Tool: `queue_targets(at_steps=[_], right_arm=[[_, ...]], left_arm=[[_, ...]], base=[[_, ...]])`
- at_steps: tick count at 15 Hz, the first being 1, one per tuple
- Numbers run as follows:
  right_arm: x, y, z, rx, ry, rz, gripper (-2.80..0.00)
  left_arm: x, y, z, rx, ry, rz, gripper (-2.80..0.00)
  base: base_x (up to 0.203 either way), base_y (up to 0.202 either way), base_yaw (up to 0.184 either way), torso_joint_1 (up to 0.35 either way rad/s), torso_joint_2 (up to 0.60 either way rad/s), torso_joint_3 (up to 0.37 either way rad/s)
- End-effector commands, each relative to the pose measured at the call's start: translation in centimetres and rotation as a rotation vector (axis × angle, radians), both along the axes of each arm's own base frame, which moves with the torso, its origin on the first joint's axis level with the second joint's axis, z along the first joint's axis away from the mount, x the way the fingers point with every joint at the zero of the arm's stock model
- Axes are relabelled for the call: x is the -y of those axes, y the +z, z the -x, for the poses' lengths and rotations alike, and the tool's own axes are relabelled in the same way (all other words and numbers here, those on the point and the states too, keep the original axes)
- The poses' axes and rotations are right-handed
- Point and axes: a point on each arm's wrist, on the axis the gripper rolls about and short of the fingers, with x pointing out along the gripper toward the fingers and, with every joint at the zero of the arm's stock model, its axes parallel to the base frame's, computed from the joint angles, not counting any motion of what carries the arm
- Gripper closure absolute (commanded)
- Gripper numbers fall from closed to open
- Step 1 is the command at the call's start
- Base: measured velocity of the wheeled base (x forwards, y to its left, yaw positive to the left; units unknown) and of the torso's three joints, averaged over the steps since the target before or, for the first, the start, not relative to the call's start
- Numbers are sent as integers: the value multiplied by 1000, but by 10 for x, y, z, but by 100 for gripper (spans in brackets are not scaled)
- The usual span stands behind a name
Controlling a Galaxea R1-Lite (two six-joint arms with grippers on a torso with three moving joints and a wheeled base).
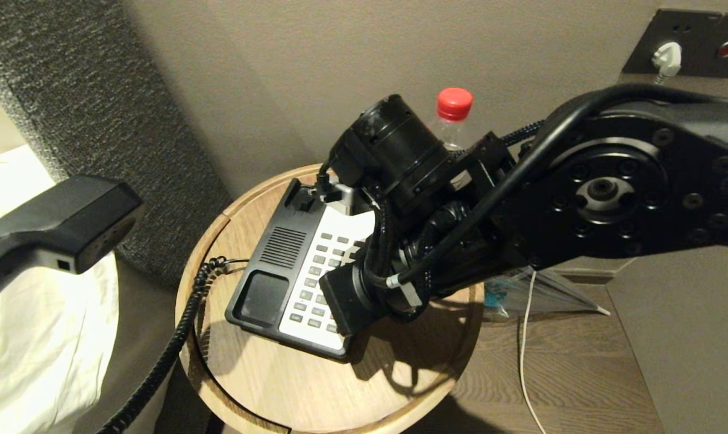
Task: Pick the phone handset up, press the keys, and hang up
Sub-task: Dial the number
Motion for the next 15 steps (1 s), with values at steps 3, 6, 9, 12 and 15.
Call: queue_targets(at_steps=[3,6,9,12,15], right_arm=[[-1,5,11,-1,26,-10,0],[-3,2,14,-9,32,-2,0],[-4,-1,13,-15,32,7,0],[-3,-7,14,-30,32,31,0],[-3,-9,14,-34,32,38,0]], left_arm=[[0,-1,0,-8,-1,3,0],[0,0,1,-4,-1,4,0],[-1,-1,1,-5,-1,3,0],[-1,-1,1,-3,-1,7,0],[-1,-2,2,-4,-1,6,0]], base=[[0,0,0,0,0,0],[0,0,0,0,0,0],[0,0,0,0,0,0],[0,0,0,0,0,0],[0,0,0,0,0,0]])
